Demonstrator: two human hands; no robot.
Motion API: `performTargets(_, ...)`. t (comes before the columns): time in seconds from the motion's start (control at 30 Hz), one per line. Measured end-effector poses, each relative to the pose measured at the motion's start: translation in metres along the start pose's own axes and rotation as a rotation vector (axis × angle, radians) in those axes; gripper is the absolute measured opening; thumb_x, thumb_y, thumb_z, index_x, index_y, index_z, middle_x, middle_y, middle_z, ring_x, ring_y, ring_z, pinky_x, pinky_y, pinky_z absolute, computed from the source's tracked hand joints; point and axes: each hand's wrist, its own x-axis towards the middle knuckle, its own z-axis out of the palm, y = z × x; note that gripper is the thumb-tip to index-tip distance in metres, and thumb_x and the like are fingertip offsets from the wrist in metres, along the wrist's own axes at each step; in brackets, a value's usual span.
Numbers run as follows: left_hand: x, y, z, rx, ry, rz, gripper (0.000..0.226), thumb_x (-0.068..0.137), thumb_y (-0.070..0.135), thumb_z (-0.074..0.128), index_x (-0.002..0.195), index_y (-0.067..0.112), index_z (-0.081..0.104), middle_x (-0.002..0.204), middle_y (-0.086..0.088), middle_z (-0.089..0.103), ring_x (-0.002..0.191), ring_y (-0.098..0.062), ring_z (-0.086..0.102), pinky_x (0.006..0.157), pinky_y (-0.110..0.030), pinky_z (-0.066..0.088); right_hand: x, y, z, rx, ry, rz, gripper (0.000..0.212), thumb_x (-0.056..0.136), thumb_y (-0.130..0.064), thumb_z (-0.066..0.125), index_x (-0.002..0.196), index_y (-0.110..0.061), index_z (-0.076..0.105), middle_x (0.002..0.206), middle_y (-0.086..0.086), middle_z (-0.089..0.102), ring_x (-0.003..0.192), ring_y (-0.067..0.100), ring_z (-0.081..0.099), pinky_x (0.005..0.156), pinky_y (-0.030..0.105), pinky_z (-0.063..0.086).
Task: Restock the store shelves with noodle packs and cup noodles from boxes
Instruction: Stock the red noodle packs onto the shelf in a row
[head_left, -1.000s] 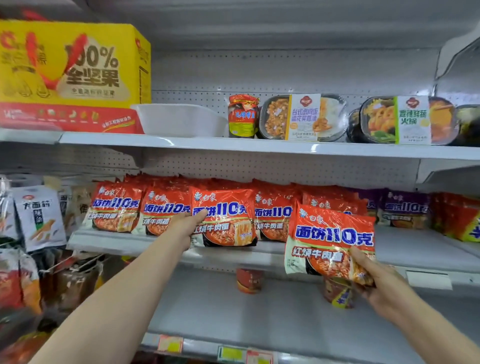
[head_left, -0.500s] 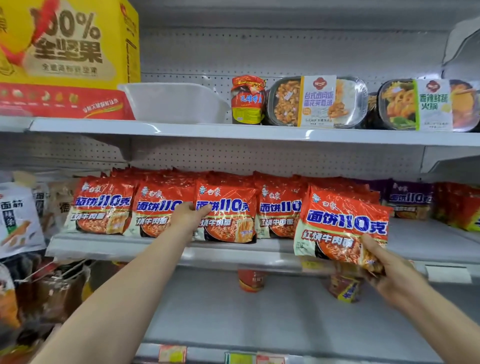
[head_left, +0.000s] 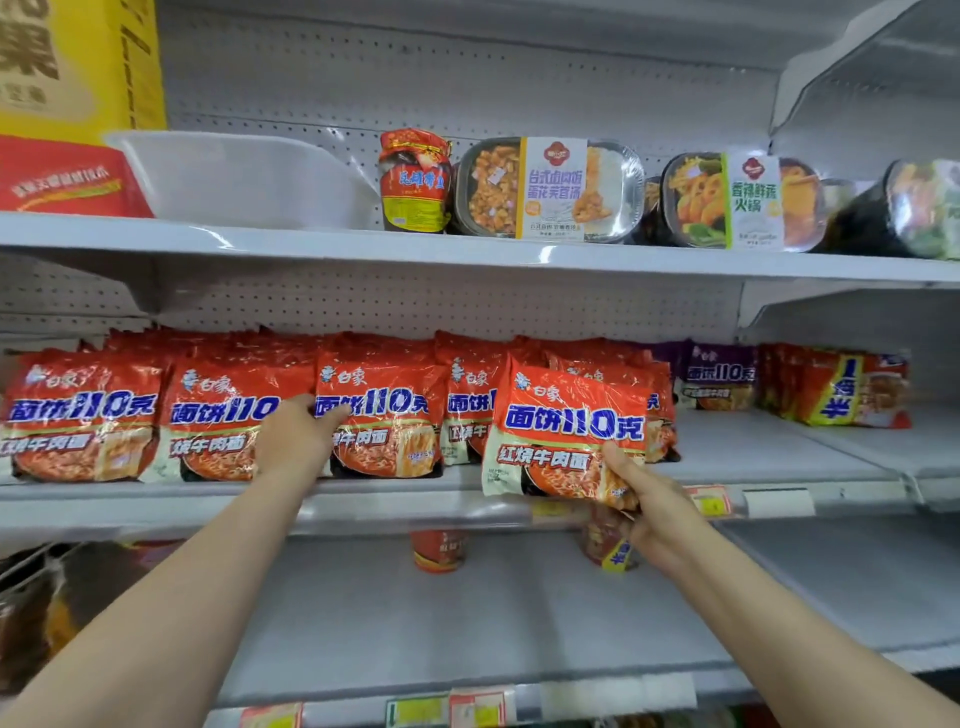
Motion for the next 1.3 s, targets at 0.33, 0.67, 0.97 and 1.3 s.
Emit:
performTargets(0.33, -0.049, 0.02, 0.034, 0.115, 0.21, 0.04, 0.09, 0.074, 0.061, 0.077, 0.136, 0.004, 0.046, 0.138, -0.024, 0.047, 0.126, -0.041, 0.044, 0.094, -0.052, 0.046, -0.006, 0.004, 0.008, 0.018, 0.033, 0.012, 0.029, 0.085, -0.024, 0.077, 0.11, -0.011, 0.067, 0.097, 0.006, 0.078, 0.082, 0.018, 0.074, 0.054, 0.028, 0.057)
performTargets(0.67, -0.056, 0.025, 0.052, 0.23, 0.106, 0.051, 0.103, 0.069, 0.068, 0.078, 0.145, 0.011, 0.038, 0.155, -0.021, 0.034, 0.142, -0.041, 0.031, 0.107, -0.061, 0.039, -0.007, 0.003, 0.011, 0.021, -0.024, -0.009, 0.033, 0.083, -0.026, 0.078, 0.112, -0.013, 0.066, 0.098, 0.004, 0.079, 0.087, 0.02, 0.075, 0.062, 0.032, 0.057)
performTargets(0.97, -0.126, 0.079, 0.046, -0.531, -0.252, 0.097, 0.037, 0.097, 0.053, 0.053, 0.118, 0.024, 0.057, 0.108, 0.015, 0.062, 0.1, -0.001, 0.058, 0.079, -0.016, 0.042, -0.01, 0.016, 0.022, 0.018, -0.064, -0.02, 0.029, 0.079, -0.027, 0.08, 0.102, -0.013, 0.069, 0.095, 0.005, 0.079, 0.083, 0.019, 0.075, 0.064, 0.03, 0.055)
performTargets(1.3, -0.149, 0.07, 0.063, -0.799, -0.162, -0.079, 0.036, 0.093, 0.055, 0.06, 0.112, 0.024, 0.058, 0.113, 0.003, 0.07, 0.104, -0.014, 0.067, 0.092, -0.039, 0.056, -0.013, 0.03, 0.032, 0.017, 0.028, -0.104, 0.028, 0.096, -0.047, 0.061, 0.102, -0.021, 0.07, 0.094, 0.001, 0.079, 0.095, 0.024, 0.074, 0.08, 0.043, 0.059)
